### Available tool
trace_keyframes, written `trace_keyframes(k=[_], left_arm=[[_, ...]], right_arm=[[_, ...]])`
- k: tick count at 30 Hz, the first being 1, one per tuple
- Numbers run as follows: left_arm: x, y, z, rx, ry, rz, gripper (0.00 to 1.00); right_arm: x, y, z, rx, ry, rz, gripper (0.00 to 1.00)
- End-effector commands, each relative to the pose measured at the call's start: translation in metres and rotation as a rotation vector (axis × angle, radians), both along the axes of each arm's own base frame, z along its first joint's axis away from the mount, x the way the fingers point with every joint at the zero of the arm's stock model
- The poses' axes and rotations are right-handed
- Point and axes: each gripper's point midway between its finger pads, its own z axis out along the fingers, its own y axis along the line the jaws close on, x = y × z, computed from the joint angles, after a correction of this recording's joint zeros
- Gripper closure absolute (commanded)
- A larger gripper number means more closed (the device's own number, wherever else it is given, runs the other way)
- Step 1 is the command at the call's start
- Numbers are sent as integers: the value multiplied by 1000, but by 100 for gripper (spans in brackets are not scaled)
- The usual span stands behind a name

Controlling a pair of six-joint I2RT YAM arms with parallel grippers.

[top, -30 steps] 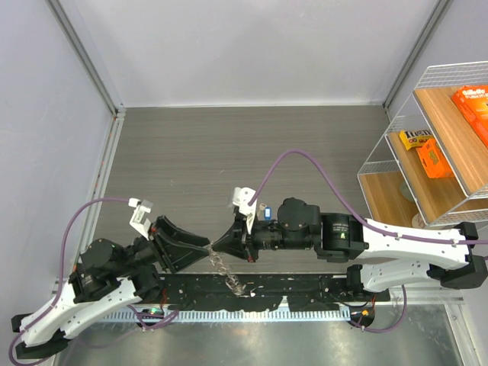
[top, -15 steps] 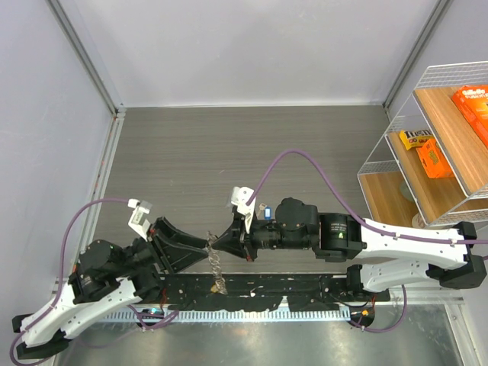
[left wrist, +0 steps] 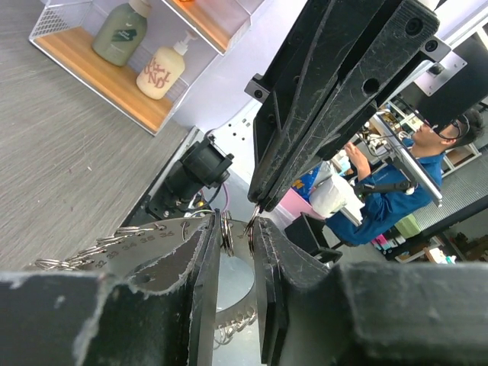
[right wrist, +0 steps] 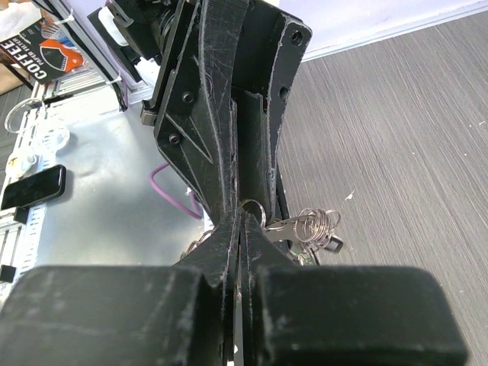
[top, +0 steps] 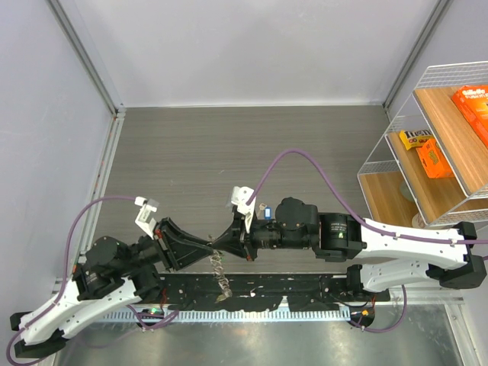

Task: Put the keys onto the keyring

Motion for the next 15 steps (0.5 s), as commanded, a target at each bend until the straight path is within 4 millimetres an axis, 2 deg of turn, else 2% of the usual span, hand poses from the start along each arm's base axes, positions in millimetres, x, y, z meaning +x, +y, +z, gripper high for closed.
trace_keyframes(k=[1,6,10,15], left_arm=[[-4,2,16,-54,-36,-17,72],[-4,5,17,-66,-35,-8,76],[-4,6,16,-64,-34,-3,100],[-4,6,18,-73,-46,0,100]], right_arm=[[-5,-4,54,158,-25,18,95],[-4,-5,53,157,-27,11,94],[-2,-5,53,158,-27,3,95],[-1,-7,55,169,-27,-5,94]])
